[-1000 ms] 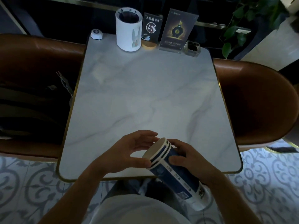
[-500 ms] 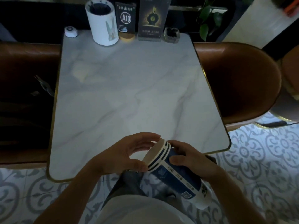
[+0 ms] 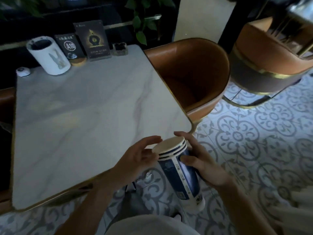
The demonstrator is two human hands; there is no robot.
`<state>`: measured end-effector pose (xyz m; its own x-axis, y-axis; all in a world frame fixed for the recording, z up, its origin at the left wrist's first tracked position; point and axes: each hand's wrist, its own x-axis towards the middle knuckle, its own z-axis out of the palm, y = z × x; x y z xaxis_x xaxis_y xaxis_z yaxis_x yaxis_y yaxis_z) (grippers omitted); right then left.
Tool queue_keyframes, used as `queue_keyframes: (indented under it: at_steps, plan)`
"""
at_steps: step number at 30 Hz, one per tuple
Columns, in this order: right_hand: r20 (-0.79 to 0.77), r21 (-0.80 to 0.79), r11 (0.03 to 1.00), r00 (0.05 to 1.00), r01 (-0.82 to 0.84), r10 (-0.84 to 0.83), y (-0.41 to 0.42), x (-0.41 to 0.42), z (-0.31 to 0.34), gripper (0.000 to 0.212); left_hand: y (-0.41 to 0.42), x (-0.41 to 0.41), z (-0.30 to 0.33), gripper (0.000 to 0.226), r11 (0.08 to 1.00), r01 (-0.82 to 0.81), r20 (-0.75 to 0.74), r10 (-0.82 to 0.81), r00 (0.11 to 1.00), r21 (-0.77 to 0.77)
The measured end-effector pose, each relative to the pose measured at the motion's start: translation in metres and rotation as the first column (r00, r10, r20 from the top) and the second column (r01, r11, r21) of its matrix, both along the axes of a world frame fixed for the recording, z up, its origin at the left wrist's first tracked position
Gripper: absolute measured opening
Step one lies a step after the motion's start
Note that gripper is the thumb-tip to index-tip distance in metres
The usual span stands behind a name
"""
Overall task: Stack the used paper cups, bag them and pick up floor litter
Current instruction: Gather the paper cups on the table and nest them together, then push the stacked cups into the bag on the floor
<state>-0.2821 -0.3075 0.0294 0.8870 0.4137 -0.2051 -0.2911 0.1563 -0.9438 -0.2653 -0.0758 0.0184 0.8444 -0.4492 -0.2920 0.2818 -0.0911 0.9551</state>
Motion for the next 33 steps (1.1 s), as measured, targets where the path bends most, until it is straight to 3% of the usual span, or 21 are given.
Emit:
queue_keyframes:
  at_steps: [5,12,17,20,26,27,30,33]
  plan:
    - [0.026,0.117,0.959,0.965,0.256,-0.261,-0.062,-0.043,-0.01,0.051,-0.07,-0.037,-0.014,0.056,1.0,-0.002,-0.042,0.003,0.999,0.013]
    - [-0.031,0.187,0.86,0.878,0.475,-0.478,-0.13,-0.079,-0.023,0.052,-0.133,-0.078,-0.034,0.062,0.992,0.099,-0.204,-0.082,0.976,0.078]
    - [-0.031,0.189,0.806,0.824,0.56,-0.565,-0.15,-0.081,-0.033,0.053,-0.15,-0.083,-0.052,0.052,0.999,-0.012,-0.419,0.032,0.907,0.048]
    - [-0.033,0.189,0.816,0.834,0.547,-0.551,-0.156,-0.076,-0.041,0.053,-0.154,-0.077,-0.067,0.05,0.998,-0.057,-0.472,0.068,0.879,0.038]
    - [-0.138,-0.028,0.817,0.807,0.576,-0.574,-0.174,-0.065,-0.061,0.045,-0.163,-0.047,-0.107,0.049,0.995,-0.08,-0.508,0.098,0.856,0.055]
    - [-0.171,-0.09,0.808,0.79,0.582,-0.589,-0.178,-0.062,-0.065,0.047,-0.166,-0.04,-0.114,0.047,0.996,-0.068,-0.516,0.086,0.852,0.054]
    - [-0.245,-0.243,0.739,0.698,0.628,-0.673,-0.19,-0.054,-0.081,0.026,-0.175,-0.02,-0.137,0.044,0.997,-0.054,-0.551,0.077,0.831,0.058]
    - [-0.253,-0.351,0.677,0.631,0.647,-0.734,-0.197,-0.045,-0.096,0.028,-0.186,0.0,-0.155,0.043,0.997,-0.037,-0.558,0.067,0.827,0.065]
